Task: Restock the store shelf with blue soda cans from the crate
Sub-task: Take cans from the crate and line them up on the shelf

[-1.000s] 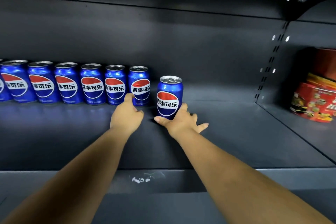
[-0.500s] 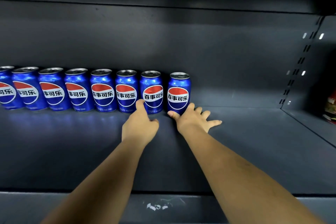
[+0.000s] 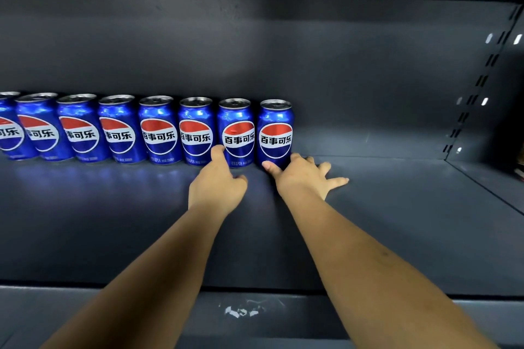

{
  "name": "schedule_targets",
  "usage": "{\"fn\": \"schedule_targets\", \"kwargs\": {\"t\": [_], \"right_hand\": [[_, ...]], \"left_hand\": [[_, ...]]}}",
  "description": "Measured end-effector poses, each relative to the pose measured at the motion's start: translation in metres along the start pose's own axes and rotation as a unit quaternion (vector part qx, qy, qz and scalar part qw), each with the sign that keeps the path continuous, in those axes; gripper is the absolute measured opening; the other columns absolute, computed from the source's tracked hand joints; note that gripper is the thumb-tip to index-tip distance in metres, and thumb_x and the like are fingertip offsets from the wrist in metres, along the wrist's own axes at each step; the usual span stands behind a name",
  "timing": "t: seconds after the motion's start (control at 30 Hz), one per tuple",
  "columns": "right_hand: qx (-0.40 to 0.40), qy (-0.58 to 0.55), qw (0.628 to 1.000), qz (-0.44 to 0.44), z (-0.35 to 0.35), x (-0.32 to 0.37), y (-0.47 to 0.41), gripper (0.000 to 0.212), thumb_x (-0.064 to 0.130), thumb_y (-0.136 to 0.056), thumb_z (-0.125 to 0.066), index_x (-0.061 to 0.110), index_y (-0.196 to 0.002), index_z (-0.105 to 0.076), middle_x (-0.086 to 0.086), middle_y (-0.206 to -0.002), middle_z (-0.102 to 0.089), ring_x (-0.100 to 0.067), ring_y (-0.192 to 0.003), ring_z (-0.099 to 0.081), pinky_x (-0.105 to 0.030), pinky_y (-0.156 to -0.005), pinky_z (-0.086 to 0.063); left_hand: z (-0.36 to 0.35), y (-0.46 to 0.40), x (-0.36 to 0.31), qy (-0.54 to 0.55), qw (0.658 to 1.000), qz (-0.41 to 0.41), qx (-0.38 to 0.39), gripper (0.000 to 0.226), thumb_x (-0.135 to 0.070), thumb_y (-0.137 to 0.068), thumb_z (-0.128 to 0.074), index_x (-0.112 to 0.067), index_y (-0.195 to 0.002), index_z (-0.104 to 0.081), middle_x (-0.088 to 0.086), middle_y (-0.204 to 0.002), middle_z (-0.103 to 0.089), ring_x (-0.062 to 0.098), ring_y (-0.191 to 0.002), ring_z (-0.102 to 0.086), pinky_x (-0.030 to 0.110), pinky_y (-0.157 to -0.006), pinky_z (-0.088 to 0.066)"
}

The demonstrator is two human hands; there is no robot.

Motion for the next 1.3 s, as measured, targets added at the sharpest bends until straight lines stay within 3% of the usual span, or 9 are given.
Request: {"fn": "schedule_targets", "kwargs": {"t": [0.3,0.47,0.6,0.77,0.9,0.97,1.07,1.17,1.3], "right_hand": [[-0.006,0.004,1.000,0.003,0.000,0.001,0.001,0.078,0.076,-0.083,-0.030,0.023,-0.140,-0.037,-0.008,-0.148,-0.032,-0.036,-0.140,-0.013,-0.073,-0.102,-0.002],[-0.025,-0.025,0.999,0.002,0.003,-0.001,0.007,0.087,0.077,-0.080,-0.038,0.016,-0.141,-0.035,-0.009,-0.145,-0.037,-0.035,-0.139,-0.019,-0.071,-0.103,-0.002],[-0.041,-0.122,0.991,0.030,0.017,-0.010,0.031,0.058,0.054,-0.088,-0.052,0.012,-0.127,-0.045,-0.010,-0.134,-0.050,-0.031,-0.129,-0.038,-0.048,-0.110,-0.024],[0.028,-0.121,0.988,0.094,0.034,-0.021,0.094,0.037,0.027,-0.088,-0.059,0.014,-0.122,-0.052,-0.009,-0.126,-0.056,-0.028,-0.115,-0.052,-0.031,-0.091,-0.045],[0.015,-0.135,0.982,0.129,0.057,-0.021,0.161,0.031,0.019,-0.088,-0.057,0.011,-0.118,-0.056,-0.009,-0.119,-0.060,-0.022,-0.096,-0.055,-0.022,-0.072,-0.040],[0.011,-0.138,0.978,0.153,0.066,-0.017,0.197,0.033,0.019,-0.089,-0.056,0.012,-0.121,-0.055,-0.008,-0.120,-0.060,-0.021,-0.095,-0.054,-0.021,-0.072,-0.038],[0.009,-0.134,0.974,0.181,0.071,-0.013,0.254,0.041,0.024,-0.088,-0.059,0.014,-0.127,-0.053,-0.006,-0.125,-0.058,-0.022,-0.111,-0.055,-0.021,-0.080,-0.039],[0.005,-0.133,0.968,0.211,0.068,-0.010,0.305,0.036,0.024,-0.089,-0.060,0.018,-0.124,-0.055,-0.003,-0.121,-0.060,-0.020,-0.109,-0.056,-0.022,-0.084,-0.041],[0.030,-0.186,0.951,0.245,0.047,-0.006,0.365,0.037,0.016,-0.088,-0.061,0.016,-0.125,-0.056,-0.002,-0.119,-0.060,-0.016,-0.104,-0.057,-0.015,-0.081,-0.039]], "left_hand": [[-0.002,-0.004,0.004,0.007,1.000,0.010,-0.006,0.058,-0.016,-0.087,-0.053,-0.017,-0.139,-0.029,-0.002,-0.088,-0.051,0.023,-0.091,-0.054,0.031,-0.076,-0.039],[-0.002,-0.008,0.009,0.055,0.998,0.016,-0.013,0.056,-0.016,-0.085,-0.053,-0.016,-0.137,-0.033,0.013,-0.108,-0.063,0.030,-0.101,-0.057,0.039,-0.089,-0.046],[0.007,0.004,0.006,0.089,0.996,0.017,-0.022,0.039,-0.010,-0.088,-0.051,-0.009,-0.126,-0.046,0.011,-0.093,-0.061,0.026,-0.090,-0.055,0.029,-0.080,-0.042],[0.027,0.041,-0.014,0.054,0.998,-0.038,0.019,0.020,-0.001,-0.085,-0.042,-0.013,-0.092,-0.058,0.003,-0.088,-0.058,0.019,-0.081,-0.049,0.023,-0.069,-0.035],[0.047,0.080,-0.026,0.064,0.993,-0.087,0.055,0.019,-0.003,-0.085,-0.048,-0.012,-0.097,-0.060,0.003,-0.088,-0.055,0.018,-0.083,-0.049,0.023,-0.071,-0.036],[0.058,0.101,-0.031,0.088,0.987,-0.113,0.072,0.019,-0.003,-0.086,-0.051,-0.008,-0.101,-0.061,0.002,-0.081,-0.055,0.017,-0.082,-0.049,0.022,-0.070,-0.036],[0.080,0.140,-0.026,0.127,0.975,-0.158,0.088,0.021,0.001,-0.085,-0.050,-0.011,-0.098,-0.061,-0.006,-0.068,-0.053,0.010,-0.065,-0.049,0.017,-0.060,-0.038],[0.103,0.177,-0.008,0.135,0.964,-0.200,0.108,0.025,0.003,-0.082,-0.049,-0.012,-0.097,-0.062,-0.010,-0.068,-0.054,0.003,-0.059,-0.047,0.014,-0.059,-0.037],[0.129,0.217,0.032,0.150,0.956,-0.207,0.147,0.021,0.001,-0.084,-0.053,-0.017,-0.092,-0.062,0.001,-0.075,-0.060,0.007,-0.056,-0.046,0.018,-0.059,-0.038]]}}
Point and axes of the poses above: each hand's wrist, its own y-axis away from the middle knuckle, its own z-axis out of the back of the hand, x = y × z, the point moved 4 cm from there along -y, towards the middle knuckle
